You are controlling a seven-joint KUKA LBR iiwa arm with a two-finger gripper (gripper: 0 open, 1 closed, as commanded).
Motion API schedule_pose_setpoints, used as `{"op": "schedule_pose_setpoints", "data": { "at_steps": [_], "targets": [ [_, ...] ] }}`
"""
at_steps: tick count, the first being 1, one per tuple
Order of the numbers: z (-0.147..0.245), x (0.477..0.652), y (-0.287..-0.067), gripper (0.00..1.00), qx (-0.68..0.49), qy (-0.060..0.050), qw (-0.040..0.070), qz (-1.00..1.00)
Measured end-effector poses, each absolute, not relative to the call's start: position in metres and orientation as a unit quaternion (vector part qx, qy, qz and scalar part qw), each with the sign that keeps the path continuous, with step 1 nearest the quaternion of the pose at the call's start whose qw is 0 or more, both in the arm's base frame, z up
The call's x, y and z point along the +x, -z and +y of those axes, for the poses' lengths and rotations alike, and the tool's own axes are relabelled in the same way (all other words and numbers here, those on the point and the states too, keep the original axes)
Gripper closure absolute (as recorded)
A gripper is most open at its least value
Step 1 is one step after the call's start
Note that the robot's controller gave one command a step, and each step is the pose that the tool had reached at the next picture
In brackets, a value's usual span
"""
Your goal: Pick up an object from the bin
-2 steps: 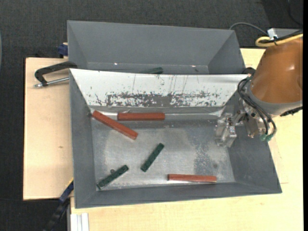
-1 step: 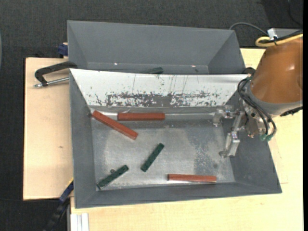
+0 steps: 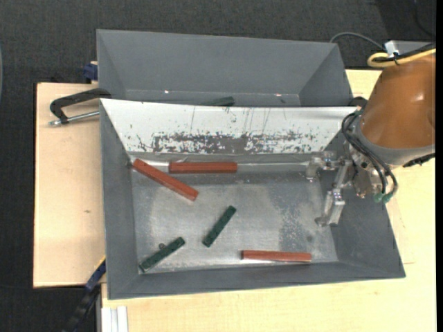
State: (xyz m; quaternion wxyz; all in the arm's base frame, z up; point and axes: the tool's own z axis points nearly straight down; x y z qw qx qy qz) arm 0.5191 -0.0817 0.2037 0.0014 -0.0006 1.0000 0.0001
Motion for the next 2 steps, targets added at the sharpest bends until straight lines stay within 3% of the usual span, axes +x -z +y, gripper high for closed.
{"op": "schedule_pose_setpoints", "data": {
  "at_steps": [1,2],
  "targets": [
    [-0.058,0.519,-0.171,0.00,-0.026,0.001,0.004,1.000],
    [-0.023,0.514,-0.122,0.00,-0.065,-0.002,-0.001,0.998]
  ]
}}
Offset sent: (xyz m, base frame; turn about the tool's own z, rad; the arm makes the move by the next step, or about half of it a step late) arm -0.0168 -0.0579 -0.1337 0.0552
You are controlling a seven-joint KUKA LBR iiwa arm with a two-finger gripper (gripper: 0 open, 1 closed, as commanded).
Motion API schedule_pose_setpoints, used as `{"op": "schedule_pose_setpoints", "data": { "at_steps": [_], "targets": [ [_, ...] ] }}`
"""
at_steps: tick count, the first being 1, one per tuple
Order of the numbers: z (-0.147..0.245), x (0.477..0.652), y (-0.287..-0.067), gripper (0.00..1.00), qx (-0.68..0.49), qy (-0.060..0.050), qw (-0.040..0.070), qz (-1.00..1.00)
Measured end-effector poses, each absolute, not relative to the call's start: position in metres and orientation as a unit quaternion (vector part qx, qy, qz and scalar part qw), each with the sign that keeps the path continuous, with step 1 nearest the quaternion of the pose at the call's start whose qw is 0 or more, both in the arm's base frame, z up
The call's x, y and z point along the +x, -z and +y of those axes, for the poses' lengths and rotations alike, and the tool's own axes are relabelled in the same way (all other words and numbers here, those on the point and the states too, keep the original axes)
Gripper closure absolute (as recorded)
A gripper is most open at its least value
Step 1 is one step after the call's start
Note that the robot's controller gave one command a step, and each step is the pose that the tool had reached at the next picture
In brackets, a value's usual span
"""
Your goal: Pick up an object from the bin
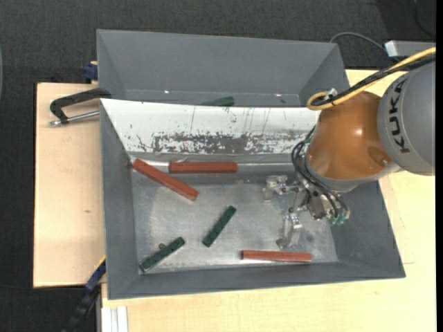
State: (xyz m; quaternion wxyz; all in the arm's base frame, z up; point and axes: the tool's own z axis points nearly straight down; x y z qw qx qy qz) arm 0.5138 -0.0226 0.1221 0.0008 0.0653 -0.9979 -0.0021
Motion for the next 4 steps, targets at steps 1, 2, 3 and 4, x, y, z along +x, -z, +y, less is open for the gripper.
{"op": "schedule_pose_setpoints", "data": {
  "at_steps": [1,2,3,4],
  "targets": [
    [-0.083,0.502,-0.097,0.00,-0.019,0.000,0.000,-1.000],
    [-0.051,0.506,-0.096,0.00,0.018,-0.001,0.000,-1.000],
    [-0.017,0.502,-0.080,0.00,0.122,0.002,-0.001,-0.993],
    [-0.034,0.494,-0.124,0.00,0.113,0.001,0.002,-0.994]
  ]
}}
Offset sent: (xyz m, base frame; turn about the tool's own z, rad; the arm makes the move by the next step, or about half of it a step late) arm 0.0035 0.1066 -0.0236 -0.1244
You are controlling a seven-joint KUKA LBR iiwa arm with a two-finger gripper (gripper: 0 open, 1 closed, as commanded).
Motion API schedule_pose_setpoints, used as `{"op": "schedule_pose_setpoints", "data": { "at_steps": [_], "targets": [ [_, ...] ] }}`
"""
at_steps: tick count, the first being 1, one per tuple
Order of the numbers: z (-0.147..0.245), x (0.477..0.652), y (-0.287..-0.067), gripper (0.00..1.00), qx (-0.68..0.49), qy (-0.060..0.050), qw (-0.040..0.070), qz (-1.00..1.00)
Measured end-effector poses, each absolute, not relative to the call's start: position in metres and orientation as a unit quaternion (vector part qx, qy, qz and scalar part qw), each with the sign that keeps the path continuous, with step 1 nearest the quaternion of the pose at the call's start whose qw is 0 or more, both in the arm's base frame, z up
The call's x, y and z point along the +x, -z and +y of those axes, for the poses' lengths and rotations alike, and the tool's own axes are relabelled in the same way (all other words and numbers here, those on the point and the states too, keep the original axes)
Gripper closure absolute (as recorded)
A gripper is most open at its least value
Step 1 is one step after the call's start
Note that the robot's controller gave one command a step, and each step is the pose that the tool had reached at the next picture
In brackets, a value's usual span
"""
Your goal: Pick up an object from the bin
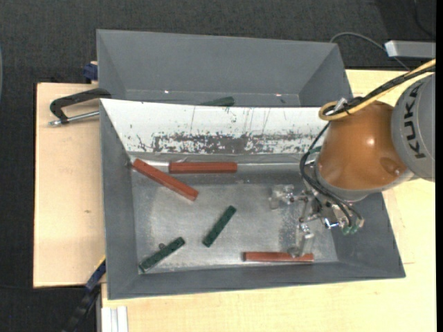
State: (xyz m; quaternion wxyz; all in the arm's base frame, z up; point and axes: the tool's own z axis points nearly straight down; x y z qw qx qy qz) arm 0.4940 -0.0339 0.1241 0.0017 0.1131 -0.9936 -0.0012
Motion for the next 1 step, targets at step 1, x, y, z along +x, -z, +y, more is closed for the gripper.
{"op": "schedule_pose_setpoints", "data": {
  "at_steps": [1],
  "targets": [
    [0.0163,0.5013,-0.1131,0.00,0.138,-0.001,-0.004,-0.990]
  ]
}}
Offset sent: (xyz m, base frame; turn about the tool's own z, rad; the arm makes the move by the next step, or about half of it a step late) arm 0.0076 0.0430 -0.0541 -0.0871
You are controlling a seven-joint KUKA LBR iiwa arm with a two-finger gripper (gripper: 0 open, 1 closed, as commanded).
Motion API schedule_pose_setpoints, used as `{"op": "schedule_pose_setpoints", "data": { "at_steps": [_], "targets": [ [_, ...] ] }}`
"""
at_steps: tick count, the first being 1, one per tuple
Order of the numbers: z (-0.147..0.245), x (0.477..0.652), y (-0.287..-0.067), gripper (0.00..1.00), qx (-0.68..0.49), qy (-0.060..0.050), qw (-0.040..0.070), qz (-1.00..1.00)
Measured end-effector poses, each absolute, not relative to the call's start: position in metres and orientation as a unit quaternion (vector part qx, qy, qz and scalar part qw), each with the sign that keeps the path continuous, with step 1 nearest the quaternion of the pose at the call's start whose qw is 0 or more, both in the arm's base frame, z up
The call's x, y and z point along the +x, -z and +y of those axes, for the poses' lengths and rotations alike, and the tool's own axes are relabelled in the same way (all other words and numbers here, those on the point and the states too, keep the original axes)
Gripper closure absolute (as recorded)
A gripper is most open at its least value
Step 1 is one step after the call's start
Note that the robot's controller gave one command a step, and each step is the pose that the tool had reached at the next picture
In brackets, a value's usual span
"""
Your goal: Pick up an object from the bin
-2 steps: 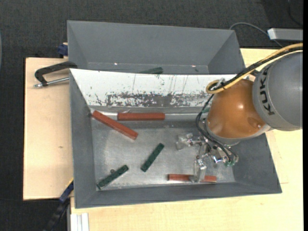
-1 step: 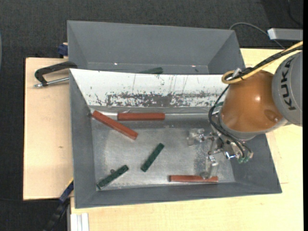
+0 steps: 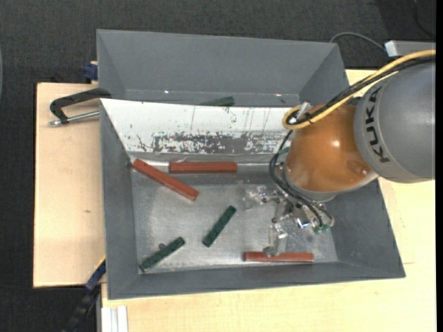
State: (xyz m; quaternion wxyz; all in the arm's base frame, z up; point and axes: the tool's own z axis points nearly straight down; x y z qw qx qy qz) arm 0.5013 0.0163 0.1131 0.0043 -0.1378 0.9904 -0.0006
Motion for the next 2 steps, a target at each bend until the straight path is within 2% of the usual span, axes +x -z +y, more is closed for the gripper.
{"op": "schedule_pose_setpoints", "data": {
  "at_steps": [1,2],
  "targets": [
    [0.036,0.501,-0.084,0.00,-0.166,-0.003,0.001,0.986],
    [0.055,0.507,-0.076,0.00,-0.214,0.001,0.002,0.977]
  ]
}}
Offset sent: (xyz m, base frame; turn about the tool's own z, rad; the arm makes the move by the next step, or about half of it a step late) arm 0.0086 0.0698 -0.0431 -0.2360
